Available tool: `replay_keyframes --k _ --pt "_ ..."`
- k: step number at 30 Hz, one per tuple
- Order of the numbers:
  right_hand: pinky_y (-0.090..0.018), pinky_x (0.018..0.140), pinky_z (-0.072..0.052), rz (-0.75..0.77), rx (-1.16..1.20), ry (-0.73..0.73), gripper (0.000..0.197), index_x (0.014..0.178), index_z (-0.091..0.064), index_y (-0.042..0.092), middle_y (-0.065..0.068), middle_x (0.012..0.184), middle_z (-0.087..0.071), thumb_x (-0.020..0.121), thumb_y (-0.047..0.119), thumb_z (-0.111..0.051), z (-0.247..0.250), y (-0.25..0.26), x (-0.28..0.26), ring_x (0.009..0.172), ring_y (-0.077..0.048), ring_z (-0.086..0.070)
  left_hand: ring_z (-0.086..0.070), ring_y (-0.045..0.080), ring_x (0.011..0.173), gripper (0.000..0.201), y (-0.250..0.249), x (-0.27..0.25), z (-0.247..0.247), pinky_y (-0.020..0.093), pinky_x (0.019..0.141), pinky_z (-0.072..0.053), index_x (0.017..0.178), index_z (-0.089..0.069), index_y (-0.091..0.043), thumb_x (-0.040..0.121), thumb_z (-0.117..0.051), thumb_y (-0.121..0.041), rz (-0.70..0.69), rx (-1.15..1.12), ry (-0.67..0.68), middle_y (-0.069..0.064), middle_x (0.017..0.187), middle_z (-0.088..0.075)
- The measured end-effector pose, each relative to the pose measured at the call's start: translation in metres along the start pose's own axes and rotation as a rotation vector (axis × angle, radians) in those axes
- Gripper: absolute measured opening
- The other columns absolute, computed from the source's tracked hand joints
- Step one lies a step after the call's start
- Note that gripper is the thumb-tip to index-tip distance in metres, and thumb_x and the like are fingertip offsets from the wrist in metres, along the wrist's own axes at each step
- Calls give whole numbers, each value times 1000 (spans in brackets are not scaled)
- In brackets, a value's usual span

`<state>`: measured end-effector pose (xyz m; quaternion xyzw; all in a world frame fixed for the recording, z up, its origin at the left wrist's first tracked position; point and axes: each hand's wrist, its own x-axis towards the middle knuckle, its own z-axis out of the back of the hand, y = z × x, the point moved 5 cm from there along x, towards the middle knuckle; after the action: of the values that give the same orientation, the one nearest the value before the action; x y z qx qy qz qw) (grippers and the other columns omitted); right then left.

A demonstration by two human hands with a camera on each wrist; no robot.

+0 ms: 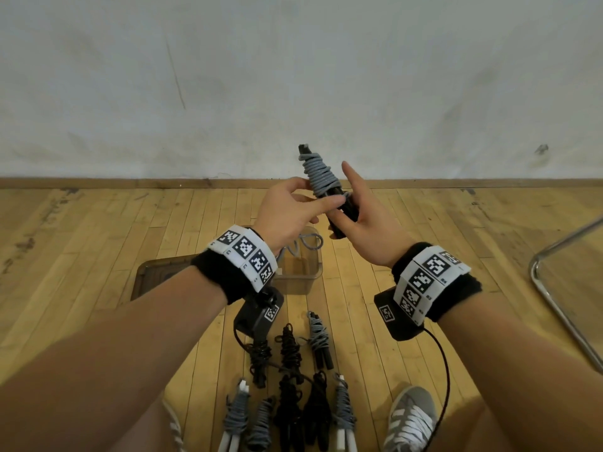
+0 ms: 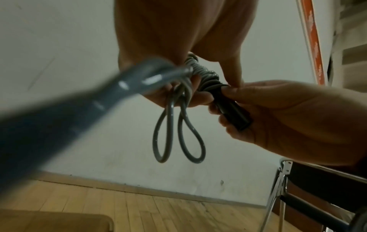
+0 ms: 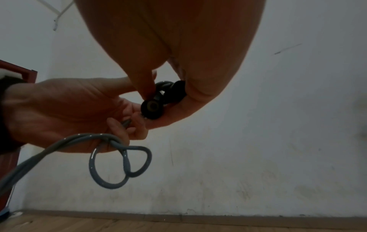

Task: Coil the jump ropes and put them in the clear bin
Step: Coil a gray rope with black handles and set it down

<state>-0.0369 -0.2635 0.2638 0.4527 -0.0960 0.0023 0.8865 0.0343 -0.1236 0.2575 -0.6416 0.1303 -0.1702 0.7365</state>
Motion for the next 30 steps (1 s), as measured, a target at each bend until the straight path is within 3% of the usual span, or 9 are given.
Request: replay_keyframes --k 2,7,11,16,19,21,24,27,30 --pt "-53 76 -60 30 -6 -10 83 162 2 35 1 103 -70 103 29 -56 1 2 -1 79 -20 -71 -70 8 71 49 0 1 1 25 69 -53 117 -69 -21 76 -88 -43 5 22 31 -2 88 -79" --pt "-50 76 -61 29 -39 -82 89 160 4 42 4 118 -67 100 37 -60 -5 0 0 82 -19 -71 -65 5 61 28 -3 0 3 18 56 -46 104 -77 -22 88 -77 -45 -5 -2 -52 -5 81 -79" --pt "-45 81 -60 42 -139 -111 87 163 1 32 8 123 -65 101 33 -61 -4 2 0 84 -13 -69 -71 15 68 26 1 3 2 31 64 -53 103 -78 -27 89 -74 -50 11 11 -38 -2 83 -79" --pt "-28 85 -50 13 -311 -139 71 161 -22 18 0 130 -66 101 29 -60 5 6 3 93 -14 -65 -72 16 74 32 4 6 7 37 77 -59 100 -79 -25 86 -75 -54 35 74 -20 -2 73 -76" --pt "-39 89 -57 -14 -254 -206 61 154 -37 18 1 129 -64 99 26 -63 12 1 4 97 -18 -68 -74 25 81 18 3 4 6 47 80 -58 105 -78 -25 94 -72 -38 21 70 15 -1 77 -77" --pt "-38 81 -60 -12 -239 -225 55 146 -42 19 5 119 -63 97 24 -66 15 -1 5 91 -17 -69 -69 14 71 19 3 4 4 40 73 -58 113 -77 -18 99 -67 -26 29 34 61 -3 73 -74" --pt "-19 65 -51 -10 -262 -183 52 139 -38 20 6 107 -68 96 22 -66 14 -1 5 79 -9 -67 -58 9 59 22 5 2 -4 22 60 -52 115 -74 -9 103 -58 -17 83 -45 113 -1 67 -62" --pt "-41 61 -59 -13 -252 -153 50 135 -32 25 -5 87 -73 96 21 -63 10 -2 5 68 -19 -70 -56 10 56 22 4 -2 -10 21 54 -51 110 -74 -5 104 -58 -20 111 -126 134 0 67 -57" --pt "-44 54 -56 33 -262 -136 51 136 -30 28 -2 78 -66 97 18 -60 3 -1 4 57 -20 -63 -58 15 56 39 2 -6 -12 26 56 -53 103 -75 -1 97 -68 -39 128 -177 135 1 67 -61"
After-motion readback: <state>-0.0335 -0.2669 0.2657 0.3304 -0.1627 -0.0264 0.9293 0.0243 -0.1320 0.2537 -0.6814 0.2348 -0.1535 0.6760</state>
